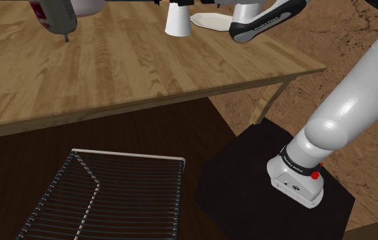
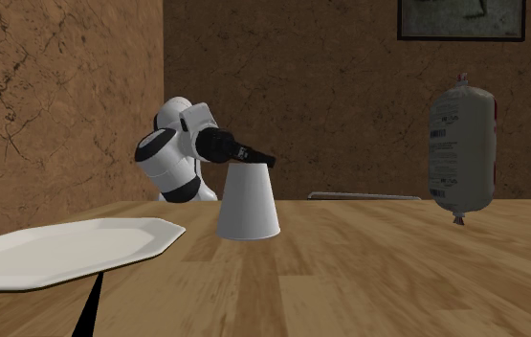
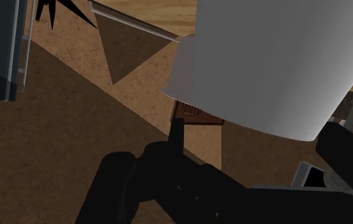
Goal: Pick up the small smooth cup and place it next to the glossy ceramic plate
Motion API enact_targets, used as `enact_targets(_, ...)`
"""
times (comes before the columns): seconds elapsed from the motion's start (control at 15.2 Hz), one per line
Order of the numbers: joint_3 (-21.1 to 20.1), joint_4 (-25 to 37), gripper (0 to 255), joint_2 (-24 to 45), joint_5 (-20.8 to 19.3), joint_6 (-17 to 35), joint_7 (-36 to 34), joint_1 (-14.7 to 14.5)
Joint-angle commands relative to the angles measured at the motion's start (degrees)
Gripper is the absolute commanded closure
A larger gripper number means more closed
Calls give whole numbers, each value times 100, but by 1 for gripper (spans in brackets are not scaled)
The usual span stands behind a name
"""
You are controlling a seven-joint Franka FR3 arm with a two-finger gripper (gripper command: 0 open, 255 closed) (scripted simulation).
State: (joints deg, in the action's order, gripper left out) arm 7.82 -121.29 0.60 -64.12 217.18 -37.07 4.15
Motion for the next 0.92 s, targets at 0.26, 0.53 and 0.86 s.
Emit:
enact_targets(0.26,141,-497,0,-563,-390,143,-216,136)
enact_targets(0.53,184,-617,0,-711,-505,179,-283,170)
enact_targets(0.86,184,-616,0,-710,-504,179,-282,169)
